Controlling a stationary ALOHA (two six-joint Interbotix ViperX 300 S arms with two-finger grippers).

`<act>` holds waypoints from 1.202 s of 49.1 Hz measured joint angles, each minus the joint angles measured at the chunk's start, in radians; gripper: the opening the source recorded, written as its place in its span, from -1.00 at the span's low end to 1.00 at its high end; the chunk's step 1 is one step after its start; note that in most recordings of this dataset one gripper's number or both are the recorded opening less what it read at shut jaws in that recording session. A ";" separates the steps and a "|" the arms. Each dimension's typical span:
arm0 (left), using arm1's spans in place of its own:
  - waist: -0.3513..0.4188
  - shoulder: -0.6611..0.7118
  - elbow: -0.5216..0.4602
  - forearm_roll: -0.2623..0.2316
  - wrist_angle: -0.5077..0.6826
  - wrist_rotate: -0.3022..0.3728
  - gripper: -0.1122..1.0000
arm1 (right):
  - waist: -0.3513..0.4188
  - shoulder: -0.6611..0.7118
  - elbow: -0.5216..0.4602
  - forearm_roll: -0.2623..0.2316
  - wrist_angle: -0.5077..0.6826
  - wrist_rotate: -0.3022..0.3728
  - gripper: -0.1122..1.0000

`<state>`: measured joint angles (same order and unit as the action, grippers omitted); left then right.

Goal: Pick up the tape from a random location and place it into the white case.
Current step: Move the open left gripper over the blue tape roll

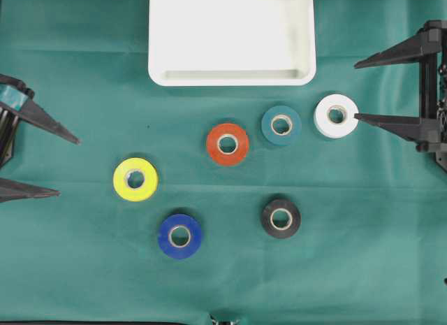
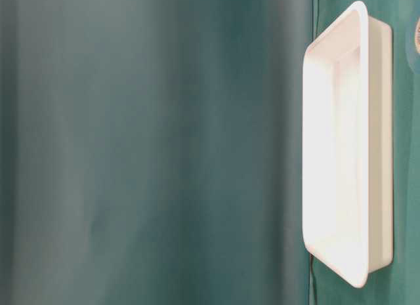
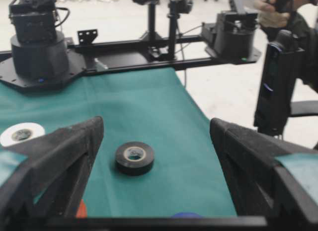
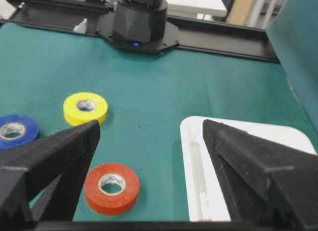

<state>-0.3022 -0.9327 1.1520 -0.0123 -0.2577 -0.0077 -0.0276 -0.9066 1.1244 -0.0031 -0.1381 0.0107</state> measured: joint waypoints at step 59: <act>-0.008 0.586 -0.463 0.000 0.034 0.092 0.99 | 0.000 0.002 0.000 0.000 0.002 0.000 0.86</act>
<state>-0.3099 -0.3467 0.6888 -0.0123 -0.2240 0.0844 -0.0276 -0.9050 1.1244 -0.0031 -0.1365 0.0107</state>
